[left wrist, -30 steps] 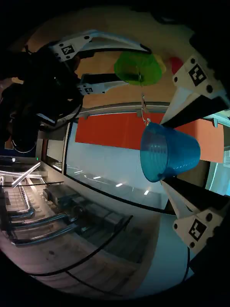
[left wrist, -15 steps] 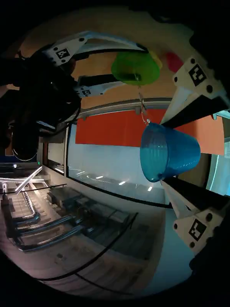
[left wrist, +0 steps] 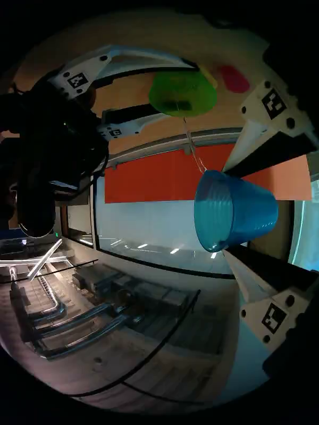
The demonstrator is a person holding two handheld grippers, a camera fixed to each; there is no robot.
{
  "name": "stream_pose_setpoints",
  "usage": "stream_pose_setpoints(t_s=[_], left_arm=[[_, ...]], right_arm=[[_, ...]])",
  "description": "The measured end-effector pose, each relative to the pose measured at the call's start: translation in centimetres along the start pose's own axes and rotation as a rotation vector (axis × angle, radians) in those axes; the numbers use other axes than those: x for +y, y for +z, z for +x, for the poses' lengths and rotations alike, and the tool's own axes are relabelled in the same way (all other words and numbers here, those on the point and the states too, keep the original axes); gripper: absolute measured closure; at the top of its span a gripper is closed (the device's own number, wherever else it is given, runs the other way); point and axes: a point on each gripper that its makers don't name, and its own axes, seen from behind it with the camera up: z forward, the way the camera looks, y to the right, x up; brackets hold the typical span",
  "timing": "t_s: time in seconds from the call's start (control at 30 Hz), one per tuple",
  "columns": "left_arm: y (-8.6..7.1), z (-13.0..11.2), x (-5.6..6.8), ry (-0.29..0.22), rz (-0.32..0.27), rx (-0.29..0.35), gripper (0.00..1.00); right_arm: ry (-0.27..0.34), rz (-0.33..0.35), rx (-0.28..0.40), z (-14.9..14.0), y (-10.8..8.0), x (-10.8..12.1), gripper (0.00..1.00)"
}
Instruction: Pour water
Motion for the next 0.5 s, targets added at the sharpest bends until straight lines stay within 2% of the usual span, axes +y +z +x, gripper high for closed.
stream_pose_setpoints(t_s=[0.1,0.3,0.5], left_arm=[[-0.01,0.06,-0.28,0.015,0.005,0.001,0.17],[-0.24,0.4,-0.17,0.02,0.009,0.005,0.17],[-0.32,0.41,-0.63,0.02,0.016,0.006,0.17]], right_arm=[[0.002,-0.001,0.003,0.09,-0.06,0.04,0.1],[0.0,-0.002,0.005,0.23,-0.08,0.03,0.1],[0.0,-0.004,0.007,0.35,-0.1,0.04,0.11]])
